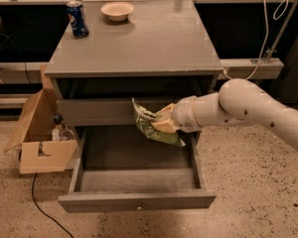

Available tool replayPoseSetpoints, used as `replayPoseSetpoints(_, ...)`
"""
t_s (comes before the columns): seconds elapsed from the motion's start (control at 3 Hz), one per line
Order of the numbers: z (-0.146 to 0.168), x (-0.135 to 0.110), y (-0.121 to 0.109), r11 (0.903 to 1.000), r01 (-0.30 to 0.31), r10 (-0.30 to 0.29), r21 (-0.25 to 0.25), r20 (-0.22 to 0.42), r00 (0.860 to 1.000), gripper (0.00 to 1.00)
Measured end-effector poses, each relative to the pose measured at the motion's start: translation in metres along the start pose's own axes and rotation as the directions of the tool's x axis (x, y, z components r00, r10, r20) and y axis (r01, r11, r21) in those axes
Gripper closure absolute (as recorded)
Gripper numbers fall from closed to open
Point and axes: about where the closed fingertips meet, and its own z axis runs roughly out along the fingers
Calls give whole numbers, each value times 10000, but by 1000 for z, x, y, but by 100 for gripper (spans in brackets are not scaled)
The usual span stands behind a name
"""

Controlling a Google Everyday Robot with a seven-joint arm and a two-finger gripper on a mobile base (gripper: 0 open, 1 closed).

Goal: Place green jalapeno chip bag into middle drawer

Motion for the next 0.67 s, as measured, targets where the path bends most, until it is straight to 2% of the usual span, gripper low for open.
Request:
replayPoseSetpoints(0.33,40,58,8,9974,-619,599,-365,-539,9967,100)
replayPoseSetpoints(0.67,82,107,12,9916,-1161,1121,-561,-703,9912,100)
